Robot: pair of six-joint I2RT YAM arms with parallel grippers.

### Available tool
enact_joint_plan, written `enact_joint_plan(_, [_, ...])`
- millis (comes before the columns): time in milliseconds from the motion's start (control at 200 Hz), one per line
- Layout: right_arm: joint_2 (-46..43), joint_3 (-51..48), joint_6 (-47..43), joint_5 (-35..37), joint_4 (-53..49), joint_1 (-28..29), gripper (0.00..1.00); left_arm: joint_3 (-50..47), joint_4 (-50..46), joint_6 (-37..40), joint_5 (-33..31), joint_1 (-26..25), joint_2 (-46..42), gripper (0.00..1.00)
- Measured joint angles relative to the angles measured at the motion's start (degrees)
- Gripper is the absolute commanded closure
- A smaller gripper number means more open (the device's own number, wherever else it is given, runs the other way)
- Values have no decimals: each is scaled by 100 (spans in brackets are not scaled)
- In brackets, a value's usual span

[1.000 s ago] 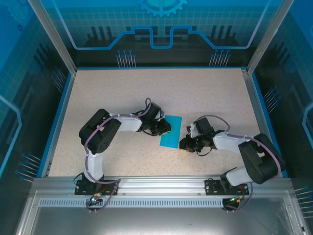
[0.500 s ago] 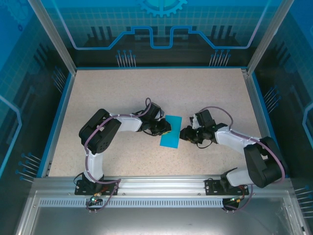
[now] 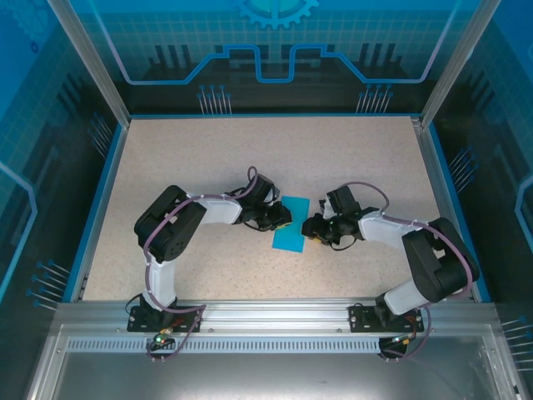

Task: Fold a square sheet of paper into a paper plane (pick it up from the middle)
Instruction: Fold the triangle a second time at the center of the table, then turn over the paper at the center of the table.

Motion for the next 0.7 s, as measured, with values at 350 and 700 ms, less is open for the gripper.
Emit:
enact_joint_plan(350, [155,52,46,-15,118,0,64,0,-13,2,-2,0,-7,79])
enact_joint_plan(700, [374,114,61,-116,225,0,64,2,-11,2,0,0,-7,78])
